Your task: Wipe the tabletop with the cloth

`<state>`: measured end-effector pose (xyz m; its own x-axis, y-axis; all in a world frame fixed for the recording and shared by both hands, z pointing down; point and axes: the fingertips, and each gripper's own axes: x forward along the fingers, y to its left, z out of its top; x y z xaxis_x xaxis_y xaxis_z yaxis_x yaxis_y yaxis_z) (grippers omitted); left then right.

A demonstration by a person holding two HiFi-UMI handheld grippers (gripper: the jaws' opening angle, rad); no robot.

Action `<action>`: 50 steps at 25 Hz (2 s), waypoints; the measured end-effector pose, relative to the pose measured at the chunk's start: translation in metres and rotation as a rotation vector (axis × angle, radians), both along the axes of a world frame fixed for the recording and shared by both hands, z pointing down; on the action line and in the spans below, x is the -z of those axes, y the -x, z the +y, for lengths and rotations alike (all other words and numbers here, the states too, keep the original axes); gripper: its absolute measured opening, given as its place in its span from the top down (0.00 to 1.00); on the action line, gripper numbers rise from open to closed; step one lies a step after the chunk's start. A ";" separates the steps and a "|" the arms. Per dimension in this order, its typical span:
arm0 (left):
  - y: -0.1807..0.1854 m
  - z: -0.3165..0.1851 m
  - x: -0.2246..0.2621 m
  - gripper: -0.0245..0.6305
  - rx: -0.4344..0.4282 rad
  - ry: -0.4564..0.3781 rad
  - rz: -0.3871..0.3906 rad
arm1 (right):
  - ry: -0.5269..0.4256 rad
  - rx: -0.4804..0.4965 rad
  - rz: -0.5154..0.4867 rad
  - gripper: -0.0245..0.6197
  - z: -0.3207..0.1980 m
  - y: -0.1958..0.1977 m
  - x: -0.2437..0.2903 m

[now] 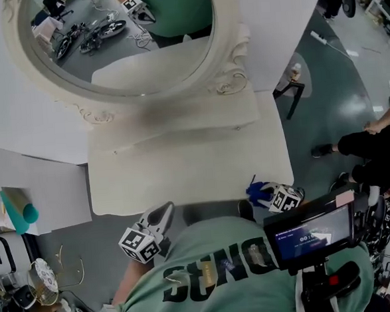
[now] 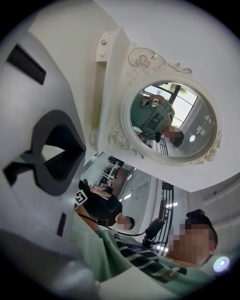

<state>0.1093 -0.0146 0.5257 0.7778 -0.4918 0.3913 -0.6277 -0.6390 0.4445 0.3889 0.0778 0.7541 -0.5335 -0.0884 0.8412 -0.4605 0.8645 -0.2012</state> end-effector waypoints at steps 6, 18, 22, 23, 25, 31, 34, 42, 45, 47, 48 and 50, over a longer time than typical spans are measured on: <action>-0.042 -0.011 0.012 0.96 -0.067 -0.017 -0.020 | 0.021 -0.098 -0.212 0.80 0.004 -0.005 0.025; -0.112 0.041 0.031 0.96 0.177 0.026 -0.131 | -0.321 -0.341 0.004 0.79 -0.361 -0.184 0.052; -0.100 0.066 0.033 0.96 0.282 0.064 -0.172 | -0.306 -0.312 0.069 0.79 -0.395 -0.179 0.029; -0.095 0.070 0.032 0.96 0.302 0.070 -0.180 | -0.305 -0.298 0.081 0.79 -0.401 -0.175 0.021; -0.079 0.069 0.025 0.96 0.338 0.077 -0.188 | -0.317 -0.262 0.111 0.79 -0.413 -0.162 0.005; -0.063 0.065 0.015 0.96 0.335 0.070 -0.170 | -0.255 -0.226 0.067 0.80 -0.375 -0.137 -0.004; -0.065 0.061 0.016 0.96 0.310 0.060 -0.146 | -0.231 -0.165 0.030 0.80 -0.319 -0.125 -0.005; -0.084 0.035 0.019 0.96 0.218 -0.007 -0.107 | -0.115 0.057 -0.043 0.80 -0.116 -0.080 0.002; -0.101 0.009 0.028 0.96 0.165 -0.067 -0.109 | -0.088 0.110 -0.069 0.80 -0.067 -0.067 0.005; -0.113 -0.017 0.035 0.96 0.129 -0.119 -0.121 | -0.066 0.119 -0.080 0.80 -0.049 -0.063 0.005; -0.119 -0.032 0.038 0.96 0.114 -0.145 -0.126 | -0.055 0.127 -0.086 0.80 -0.043 -0.061 0.004; -0.131 -0.064 0.046 0.96 0.099 -0.189 -0.125 | -0.030 0.161 -0.093 0.80 -0.028 -0.057 0.004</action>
